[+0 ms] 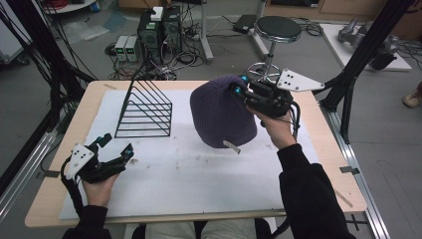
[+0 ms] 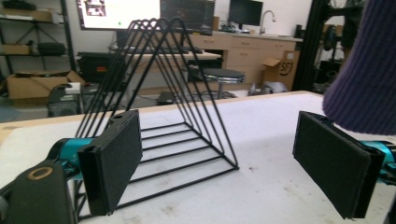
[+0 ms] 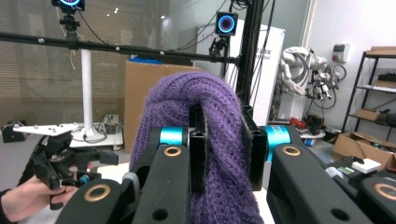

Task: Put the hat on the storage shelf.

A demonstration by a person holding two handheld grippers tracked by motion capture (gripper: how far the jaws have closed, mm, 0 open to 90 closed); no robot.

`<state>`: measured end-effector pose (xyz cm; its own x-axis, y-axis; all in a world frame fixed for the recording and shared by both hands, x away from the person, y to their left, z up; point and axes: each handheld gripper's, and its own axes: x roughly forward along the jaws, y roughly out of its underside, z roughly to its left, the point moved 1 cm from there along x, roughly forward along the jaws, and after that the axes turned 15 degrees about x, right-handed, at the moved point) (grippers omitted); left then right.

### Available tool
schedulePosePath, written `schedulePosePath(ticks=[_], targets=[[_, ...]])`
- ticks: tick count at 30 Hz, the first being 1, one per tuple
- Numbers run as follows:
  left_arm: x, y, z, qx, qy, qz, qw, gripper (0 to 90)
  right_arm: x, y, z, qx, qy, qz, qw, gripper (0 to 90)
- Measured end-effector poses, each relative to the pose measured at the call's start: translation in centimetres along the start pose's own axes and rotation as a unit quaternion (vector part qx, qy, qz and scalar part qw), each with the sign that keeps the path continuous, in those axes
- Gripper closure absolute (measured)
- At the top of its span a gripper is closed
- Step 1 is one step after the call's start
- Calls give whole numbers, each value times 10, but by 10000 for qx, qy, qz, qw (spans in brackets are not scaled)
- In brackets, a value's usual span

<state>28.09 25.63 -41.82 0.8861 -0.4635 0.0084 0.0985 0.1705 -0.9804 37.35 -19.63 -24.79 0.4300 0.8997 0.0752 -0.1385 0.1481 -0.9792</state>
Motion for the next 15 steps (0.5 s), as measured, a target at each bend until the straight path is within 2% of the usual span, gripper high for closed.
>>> schedulePosePath(ticks=[3, 5, 7, 9, 11, 14, 15], targets=[[4, -4, -1, -71, 209, -90, 9997, 159, 2, -4, 2, -5, -36, -60, 10000, 775], [8, -7, -2, -109, 429, -131, 9989, 158, 3, -6, 3, 23, -31, -63, 10000, 775], [14, -11, -4, -287, 773, -175, 9964, 149, 4, -8, 4, 18, -40, -77, 10000, 775], [21, -17, -7, -247, 1078, -195, 9937, 141, 5, -9, 5, -21, -60, -89, 9999, 775], [28, -22, -10, -204, 1290, -189, 9913, 139, 6, -11, 5, -38, -72, -102, 9999, 775], [41, -29, -12, -312, 1580, -161, 9868, 119, 7, -14, 6, -14, -95, -124, 9999, 775], [46, -31, -13, -290, 1689, -113, 9851, 108, 8, -15, 7, 22, -110, -117, 9999, 774]])
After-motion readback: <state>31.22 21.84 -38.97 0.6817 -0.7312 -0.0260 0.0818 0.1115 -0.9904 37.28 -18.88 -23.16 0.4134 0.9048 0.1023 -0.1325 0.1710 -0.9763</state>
